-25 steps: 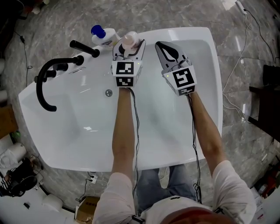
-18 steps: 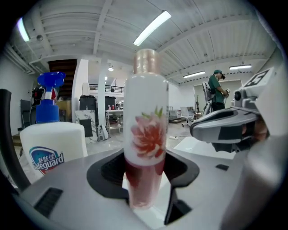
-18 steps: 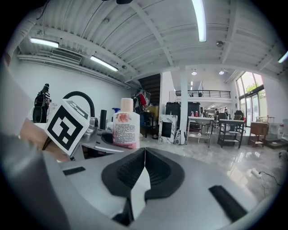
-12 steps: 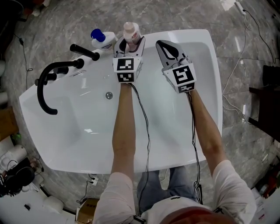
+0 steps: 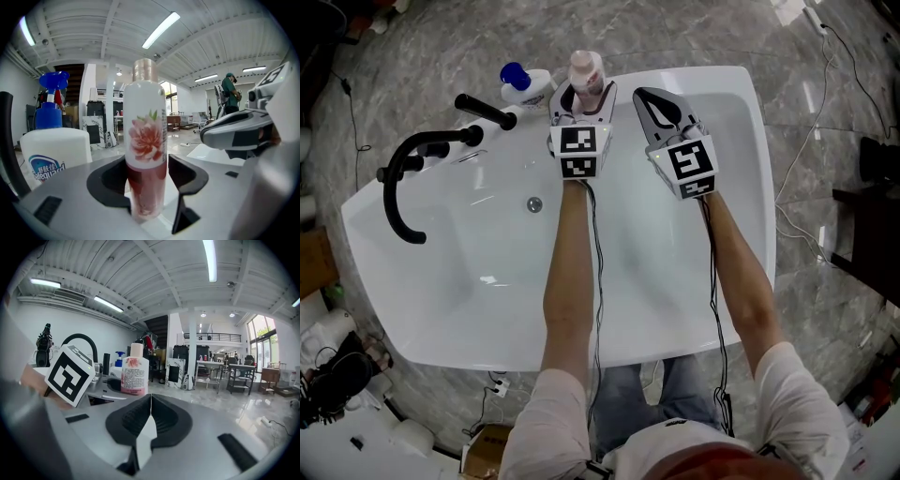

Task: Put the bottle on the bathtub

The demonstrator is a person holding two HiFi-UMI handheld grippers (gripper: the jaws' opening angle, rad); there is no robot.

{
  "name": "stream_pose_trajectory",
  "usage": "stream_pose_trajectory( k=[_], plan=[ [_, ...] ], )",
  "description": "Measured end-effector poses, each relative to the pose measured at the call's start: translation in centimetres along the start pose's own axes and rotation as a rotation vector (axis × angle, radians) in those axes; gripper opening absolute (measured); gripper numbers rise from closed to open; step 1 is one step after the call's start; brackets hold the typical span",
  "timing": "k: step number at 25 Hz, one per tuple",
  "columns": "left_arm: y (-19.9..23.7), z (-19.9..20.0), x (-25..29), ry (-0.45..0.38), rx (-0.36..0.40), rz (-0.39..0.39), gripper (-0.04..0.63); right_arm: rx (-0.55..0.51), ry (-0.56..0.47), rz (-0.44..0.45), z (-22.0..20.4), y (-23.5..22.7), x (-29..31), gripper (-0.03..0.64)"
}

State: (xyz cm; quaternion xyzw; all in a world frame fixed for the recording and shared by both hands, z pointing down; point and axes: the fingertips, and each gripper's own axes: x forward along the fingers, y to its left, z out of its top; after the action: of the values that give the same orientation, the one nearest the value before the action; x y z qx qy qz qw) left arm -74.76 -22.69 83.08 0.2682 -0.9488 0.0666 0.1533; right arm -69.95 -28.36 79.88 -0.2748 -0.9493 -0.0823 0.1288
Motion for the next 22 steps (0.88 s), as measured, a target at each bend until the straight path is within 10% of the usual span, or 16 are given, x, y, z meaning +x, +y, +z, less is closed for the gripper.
stream_pose_trajectory(
  k=[22],
  plan=[
    [-0.9,-0.2,-4.8,0.016,-0.077,0.065,0.276,0.035,0.024,-0.002,0.4,1.4,-3.8,-0.005]
  ],
)
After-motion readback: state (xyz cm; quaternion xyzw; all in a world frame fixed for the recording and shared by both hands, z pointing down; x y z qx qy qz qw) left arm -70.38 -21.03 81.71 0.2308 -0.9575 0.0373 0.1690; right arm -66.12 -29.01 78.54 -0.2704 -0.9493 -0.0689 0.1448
